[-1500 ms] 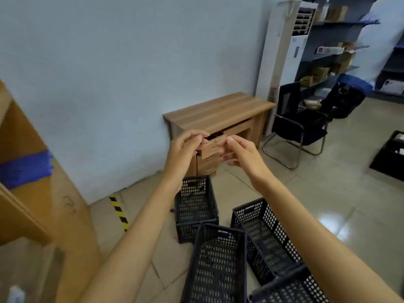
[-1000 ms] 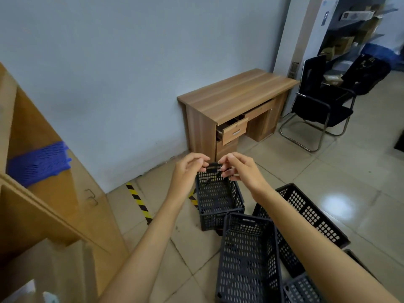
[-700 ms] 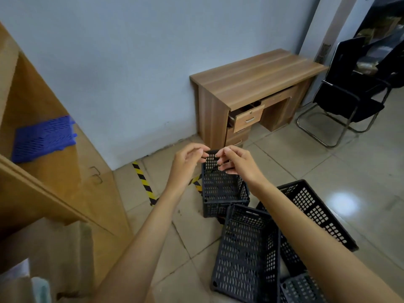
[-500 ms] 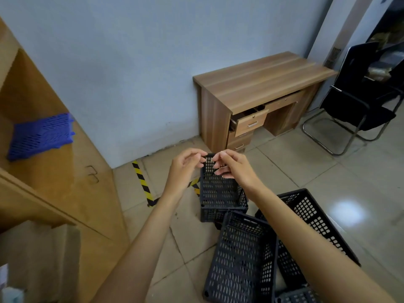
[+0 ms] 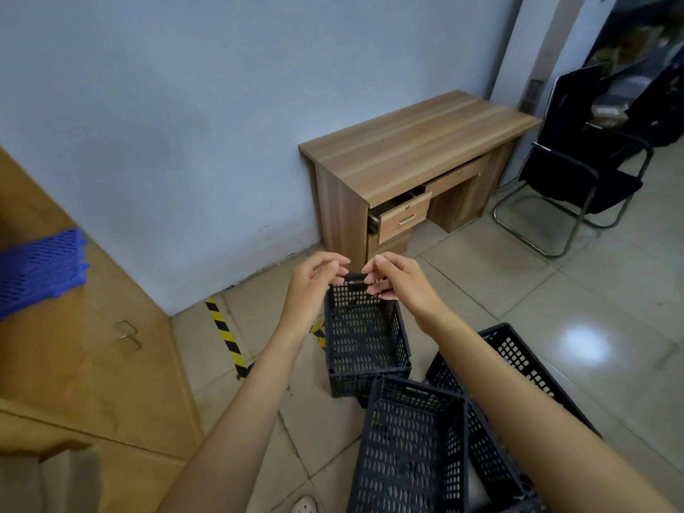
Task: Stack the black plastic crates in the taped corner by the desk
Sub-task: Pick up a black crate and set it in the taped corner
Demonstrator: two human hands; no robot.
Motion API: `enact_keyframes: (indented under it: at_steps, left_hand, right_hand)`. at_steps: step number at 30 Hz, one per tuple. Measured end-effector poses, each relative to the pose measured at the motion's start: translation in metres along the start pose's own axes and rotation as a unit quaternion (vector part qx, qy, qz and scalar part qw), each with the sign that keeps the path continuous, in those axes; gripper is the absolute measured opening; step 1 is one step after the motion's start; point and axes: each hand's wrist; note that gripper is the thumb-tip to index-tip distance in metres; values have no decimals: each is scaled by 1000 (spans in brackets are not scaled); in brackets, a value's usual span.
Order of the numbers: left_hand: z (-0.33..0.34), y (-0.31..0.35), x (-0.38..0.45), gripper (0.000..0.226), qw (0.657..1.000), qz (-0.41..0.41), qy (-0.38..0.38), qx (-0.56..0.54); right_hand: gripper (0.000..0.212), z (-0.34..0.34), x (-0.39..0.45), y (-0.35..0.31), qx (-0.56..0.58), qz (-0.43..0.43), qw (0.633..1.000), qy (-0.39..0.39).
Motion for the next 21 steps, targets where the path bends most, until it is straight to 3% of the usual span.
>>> enact_keyframes:
  at_steps: [9, 17, 21]
  left_hand:
    - [-11, -38, 120, 22, 998, -12, -58, 2]
    - [-51, -75, 260, 23, 990, -58, -121, 40]
    - [-56, -105, 299, 24, 982, -89, -153, 58]
  right_hand:
    - [33, 34, 96, 1, -36, 17, 998, 53]
    - [30, 96, 208, -5, -18, 76, 988, 133]
    - [27, 113, 238, 17, -36, 122, 982, 137]
Point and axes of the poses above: each hand's wrist, its own x-axis towards the middle knuckle, its own z-axis out of the palm, y = z × x, and after that the axes turned 7 degrees about y, right-handed
